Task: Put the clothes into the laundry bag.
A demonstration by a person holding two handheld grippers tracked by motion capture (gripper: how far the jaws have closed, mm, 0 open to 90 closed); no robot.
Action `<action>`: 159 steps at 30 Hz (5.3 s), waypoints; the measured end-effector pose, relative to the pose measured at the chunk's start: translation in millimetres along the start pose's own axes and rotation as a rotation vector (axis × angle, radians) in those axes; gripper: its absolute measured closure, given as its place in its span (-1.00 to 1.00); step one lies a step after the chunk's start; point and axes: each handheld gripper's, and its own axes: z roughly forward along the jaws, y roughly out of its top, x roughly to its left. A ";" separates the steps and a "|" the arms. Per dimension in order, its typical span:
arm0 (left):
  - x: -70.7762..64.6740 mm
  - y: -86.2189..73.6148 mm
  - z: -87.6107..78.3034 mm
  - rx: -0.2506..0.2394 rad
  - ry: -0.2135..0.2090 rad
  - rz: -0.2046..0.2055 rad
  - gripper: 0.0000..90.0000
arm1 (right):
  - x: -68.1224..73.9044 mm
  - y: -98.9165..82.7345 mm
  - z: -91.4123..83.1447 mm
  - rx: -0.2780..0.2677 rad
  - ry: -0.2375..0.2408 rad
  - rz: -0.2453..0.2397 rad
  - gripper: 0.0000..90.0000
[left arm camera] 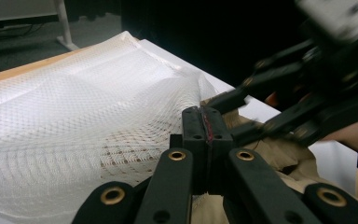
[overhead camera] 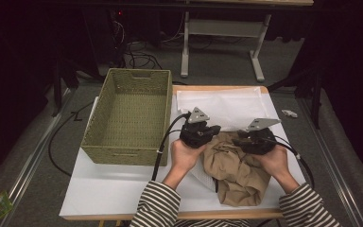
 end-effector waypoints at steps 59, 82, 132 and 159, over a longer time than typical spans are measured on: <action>-0.9 -1.0 -1.7 -0.011 -0.002 -0.015 1.00 | -17.1 -21.3 -6.8 -0.059 -0.005 0.112 0.18; -2.0 -0.1 0.1 -0.030 -0.014 -0.026 1.00 | 17.8 -29.3 33.9 0.047 0.217 0.076 -0.43; 1.2 -7.3 3.2 -0.023 -0.016 -0.037 1.00 | 18.9 -31.3 -14.8 -0.065 0.163 0.032 -0.26; -10.5 -0.8 -1.9 -0.047 -0.042 -0.004 1.00 | -3.3 -13.4 23.6 -0.096 0.042 0.061 0.86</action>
